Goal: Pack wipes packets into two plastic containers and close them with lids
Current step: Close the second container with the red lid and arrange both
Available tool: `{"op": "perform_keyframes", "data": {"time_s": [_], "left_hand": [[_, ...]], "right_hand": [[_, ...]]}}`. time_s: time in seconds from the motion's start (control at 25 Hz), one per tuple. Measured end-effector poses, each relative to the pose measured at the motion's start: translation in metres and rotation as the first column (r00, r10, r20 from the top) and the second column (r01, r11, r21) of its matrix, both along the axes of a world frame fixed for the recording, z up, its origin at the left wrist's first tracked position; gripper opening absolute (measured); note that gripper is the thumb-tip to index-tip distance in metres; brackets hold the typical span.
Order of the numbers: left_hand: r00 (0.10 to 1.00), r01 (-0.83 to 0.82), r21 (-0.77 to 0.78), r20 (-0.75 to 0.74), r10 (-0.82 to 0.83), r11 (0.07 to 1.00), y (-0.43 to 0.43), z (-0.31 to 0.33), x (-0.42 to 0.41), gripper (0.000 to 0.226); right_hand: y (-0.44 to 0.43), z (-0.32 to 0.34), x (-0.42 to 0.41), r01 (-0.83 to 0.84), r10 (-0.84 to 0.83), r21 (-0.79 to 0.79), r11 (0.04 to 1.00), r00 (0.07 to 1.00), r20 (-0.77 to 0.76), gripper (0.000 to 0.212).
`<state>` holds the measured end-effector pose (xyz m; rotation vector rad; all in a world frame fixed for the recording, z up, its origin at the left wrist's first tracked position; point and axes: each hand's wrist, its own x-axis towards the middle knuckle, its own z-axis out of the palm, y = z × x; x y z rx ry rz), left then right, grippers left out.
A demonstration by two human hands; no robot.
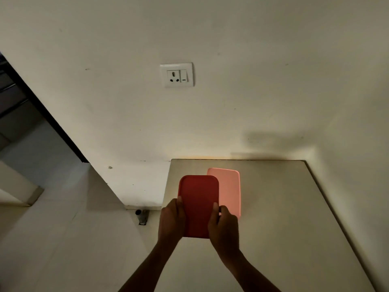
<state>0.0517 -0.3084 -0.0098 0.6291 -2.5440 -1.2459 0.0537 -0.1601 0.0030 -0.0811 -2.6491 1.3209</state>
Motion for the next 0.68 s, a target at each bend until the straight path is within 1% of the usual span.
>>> {"op": "perform_keyframes", "data": {"time_s": [0.08, 0.16, 0.24, 0.32, 0.36, 0.4, 0.48, 0.6, 0.68], "left_hand": [[0.997, -0.061, -0.016, 0.039, 0.061, 0.998, -0.044, -0.010, -0.013, 0.052], [0.988, -0.081, -0.036, 0.130, 0.085, 0.996, -0.082, -0.021, -0.031, 0.053], [0.971, -0.061, -0.004, 0.231, 0.060, 0.998, -0.109, -0.034, -0.054, 0.052], [0.955, -0.015, 0.067, 0.295, -0.006, 0.998, -0.124, -0.048, -0.083, 0.043], [0.953, 0.006, 0.131, 0.300, -0.046, 0.991, -0.127, -0.053, -0.098, 0.036], [0.951, 0.036, 0.189, 0.296, -0.092, 0.981, -0.130, -0.057, -0.113, 0.034], [0.946, 0.097, 0.250, 0.279, -0.167, 0.963, -0.134, -0.063, -0.142, 0.043], [0.949, 0.084, 0.224, 0.278, -0.146, 0.971, -0.141, -0.076, -0.176, 0.048], [0.955, 0.058, 0.230, 0.270, -0.120, 0.972, -0.143, -0.083, -0.194, 0.050]], "right_hand": [[-0.041, -0.004, -0.015, -0.072, 0.075, -0.032, 0.997, 0.993, 0.090, 0.041], [-0.072, -0.013, -0.035, -0.144, 0.161, -0.091, 0.985, 0.961, 0.223, 0.041], [-0.095, -0.026, -0.058, -0.184, 0.214, -0.117, 0.976, 0.913, 0.348, 0.039], [-0.111, -0.040, -0.087, -0.185, 0.196, -0.068, 0.980, 0.879, 0.435, 0.038], [-0.117, -0.045, -0.104, -0.171, 0.176, -0.054, 0.984, 0.862, 0.475, 0.036], [-0.122, -0.050, -0.123, -0.157, 0.164, -0.058, 0.986, 0.843, 0.512, 0.033], [-0.128, -0.058, -0.165, -0.133, 0.144, -0.061, 0.989, 0.800, 0.582, 0.027], [-0.136, -0.071, -0.219, -0.194, 0.147, 0.004, 0.981, 0.753, 0.641, 0.033], [-0.140, -0.076, -0.242, -0.200, 0.155, 0.005, 0.980, 0.773, 0.615, 0.030]]}}
